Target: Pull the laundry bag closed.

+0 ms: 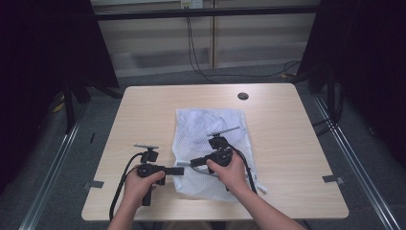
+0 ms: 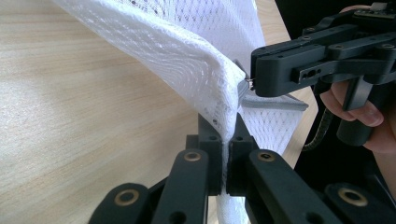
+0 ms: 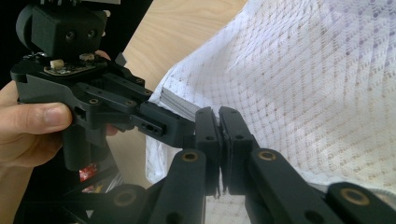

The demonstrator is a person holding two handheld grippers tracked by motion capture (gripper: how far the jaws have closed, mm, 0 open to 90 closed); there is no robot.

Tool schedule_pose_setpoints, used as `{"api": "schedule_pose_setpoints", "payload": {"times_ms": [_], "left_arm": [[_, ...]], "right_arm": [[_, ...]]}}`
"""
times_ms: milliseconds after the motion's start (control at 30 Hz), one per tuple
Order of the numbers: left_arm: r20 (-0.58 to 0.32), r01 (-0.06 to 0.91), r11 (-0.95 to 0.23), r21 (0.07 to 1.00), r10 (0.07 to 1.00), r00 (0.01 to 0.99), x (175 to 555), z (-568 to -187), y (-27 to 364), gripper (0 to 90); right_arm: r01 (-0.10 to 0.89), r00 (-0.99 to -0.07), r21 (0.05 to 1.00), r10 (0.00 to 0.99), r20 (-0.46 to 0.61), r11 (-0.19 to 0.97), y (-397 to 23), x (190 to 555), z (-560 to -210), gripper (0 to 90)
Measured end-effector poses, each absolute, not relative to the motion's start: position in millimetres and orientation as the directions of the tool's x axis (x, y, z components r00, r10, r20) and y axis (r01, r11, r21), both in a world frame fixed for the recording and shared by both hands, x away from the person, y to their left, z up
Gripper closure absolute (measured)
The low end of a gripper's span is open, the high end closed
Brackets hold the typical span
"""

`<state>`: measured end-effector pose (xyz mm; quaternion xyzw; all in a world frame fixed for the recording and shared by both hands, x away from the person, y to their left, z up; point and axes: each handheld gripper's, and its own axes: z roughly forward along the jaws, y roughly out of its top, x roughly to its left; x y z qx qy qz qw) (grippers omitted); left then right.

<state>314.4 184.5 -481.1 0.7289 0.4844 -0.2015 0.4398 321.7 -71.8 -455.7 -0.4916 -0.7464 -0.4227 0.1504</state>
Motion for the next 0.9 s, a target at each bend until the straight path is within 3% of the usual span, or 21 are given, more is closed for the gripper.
{"api": "schedule_pose_setpoints", "payload": {"times_ms": [900], "left_arm": [[-0.712,0.876,-0.140,0.462,0.531,0.460,314.4,-477.6,189.2,88.5]], "right_arm": [[0.857,-0.479,0.489,0.601,0.640,0.162,-77.9,321.7,-453.3,87.1]]}}
